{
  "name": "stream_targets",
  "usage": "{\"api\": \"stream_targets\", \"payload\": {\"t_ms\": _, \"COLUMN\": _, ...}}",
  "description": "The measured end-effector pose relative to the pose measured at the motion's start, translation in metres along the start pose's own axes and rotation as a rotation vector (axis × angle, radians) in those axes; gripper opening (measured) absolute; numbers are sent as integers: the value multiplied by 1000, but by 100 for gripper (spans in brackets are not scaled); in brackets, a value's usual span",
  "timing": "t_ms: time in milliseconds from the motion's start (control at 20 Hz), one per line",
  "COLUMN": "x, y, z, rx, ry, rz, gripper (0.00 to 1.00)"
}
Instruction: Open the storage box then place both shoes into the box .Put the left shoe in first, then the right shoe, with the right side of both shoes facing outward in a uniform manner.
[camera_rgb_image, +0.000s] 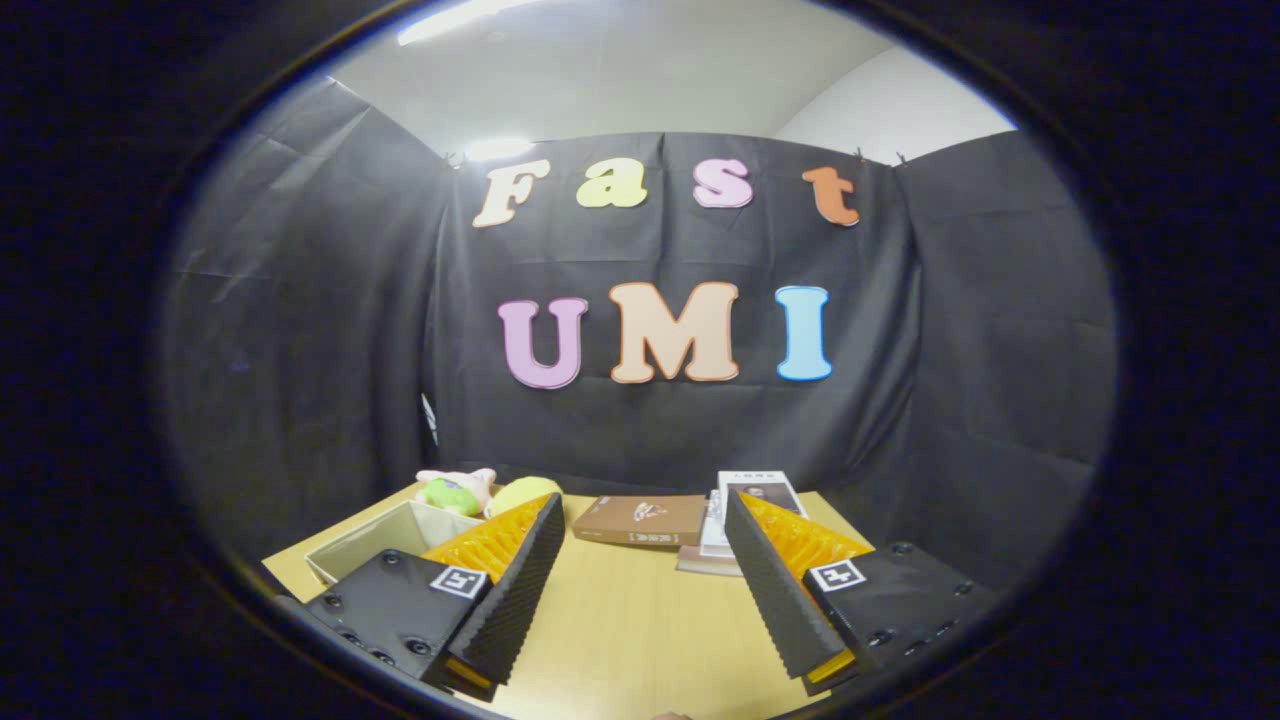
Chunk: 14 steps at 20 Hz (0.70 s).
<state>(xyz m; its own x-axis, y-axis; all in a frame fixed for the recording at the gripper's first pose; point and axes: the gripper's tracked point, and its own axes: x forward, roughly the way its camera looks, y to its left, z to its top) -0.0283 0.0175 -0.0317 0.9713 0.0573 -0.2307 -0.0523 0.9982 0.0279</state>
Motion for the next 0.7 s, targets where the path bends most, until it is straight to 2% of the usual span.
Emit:
{"api": "stream_targets", "payload": {"t_ms": 300, "x": -7, "y": -31, "z": -3, "rx": 26, "ry": -7, "rz": -31, "gripper": 100}}
{"api": "stream_targets", "payload": {"t_ms": 700, "x": -6, "y": -38, "z": -4, "rx": 41, "ry": -17, "rz": -36, "gripper": 100}}
